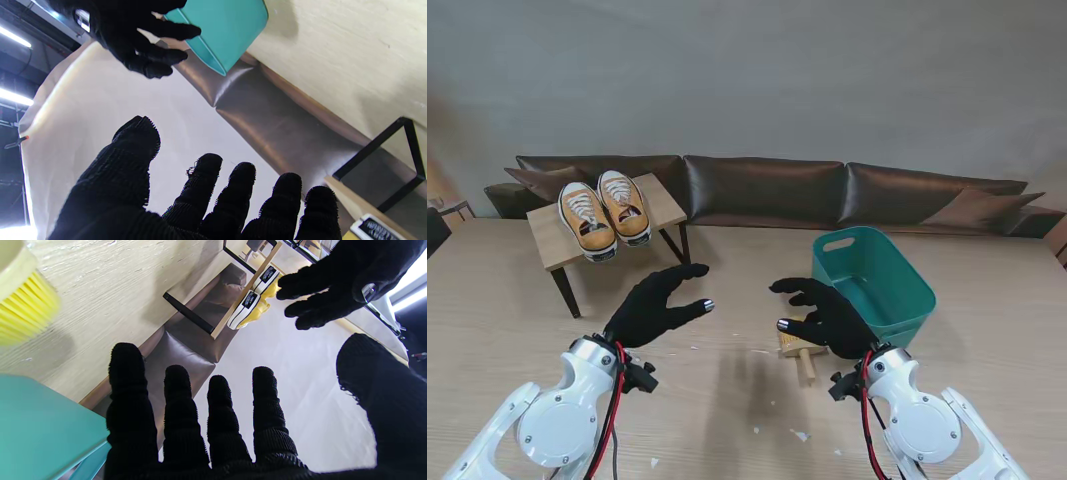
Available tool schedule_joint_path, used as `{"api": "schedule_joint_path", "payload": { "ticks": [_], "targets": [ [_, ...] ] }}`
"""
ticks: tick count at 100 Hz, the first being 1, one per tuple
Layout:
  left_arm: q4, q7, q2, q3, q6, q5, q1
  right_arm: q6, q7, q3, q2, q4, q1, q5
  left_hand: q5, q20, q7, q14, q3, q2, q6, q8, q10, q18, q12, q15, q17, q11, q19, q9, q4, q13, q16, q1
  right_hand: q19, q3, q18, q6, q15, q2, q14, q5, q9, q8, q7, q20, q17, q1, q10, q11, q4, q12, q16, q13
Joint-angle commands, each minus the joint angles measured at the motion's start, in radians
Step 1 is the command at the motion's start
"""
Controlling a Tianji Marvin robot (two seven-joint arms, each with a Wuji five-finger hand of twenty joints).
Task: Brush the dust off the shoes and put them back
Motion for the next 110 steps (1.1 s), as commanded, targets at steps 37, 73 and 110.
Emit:
{"api": "schedule_joint_path", "payload": {
  "ticks": [37,73,110],
  "targets": [
    [-0.137,-0.113,0.028,-0.191,0.038,0.162,-0.039,0.016,0.033,0.000,0.001,-0.028,-0.019,0.007,0.007,0.101,-0.005,0.006,0.001,-0.013,0.000,-0.009,-0.005,0.025,0.045,0.069,0.070,0.014,0.071,0.036,-0.012,0.051,0.067,-0.053,-0.017,-0.010,0.000,-0.001,0.003,0.036,-0.003,-0.032,0.032,-0.016,0.002,0.018,-0.387,-0.025,0.008,0.005,0.001,-0.008,0.004,0.033],
    [-0.067,-0.175,0.042,-0.277,0.091,0.221,-0.115,0.027,0.047,0.005,0.004,-0.034,-0.023,0.016,0.005,0.146,-0.010,0.012,0.019,-0.029,0.016,-0.020,0.000,0.017,0.061,0.111,0.086,0.019,0.091,0.029,-0.013,0.059,0.097,-0.055,-0.018,-0.007,0.001,-0.001,0.004,0.041,0.000,-0.031,0.042,-0.018,0.004,0.018,-0.386,-0.025,0.008,0.006,0.002,-0.008,0.005,0.038],
    [-0.018,-0.222,0.062,-0.318,0.107,0.443,-0.157,0.031,0.054,0.006,0.004,-0.030,-0.019,0.025,0.034,0.442,0.001,0.006,0.044,-0.063,0.028,-0.032,0.018,-0.008,0.248,0.403,0.140,0.082,0.286,0.060,-0.023,0.095,0.337,-0.101,-0.019,-0.006,0.002,0.001,0.006,0.043,0.001,-0.031,0.056,-0.019,0.006,0.018,-0.383,-0.026,0.010,0.005,0.001,-0.008,0.006,0.045]
  ]
}}
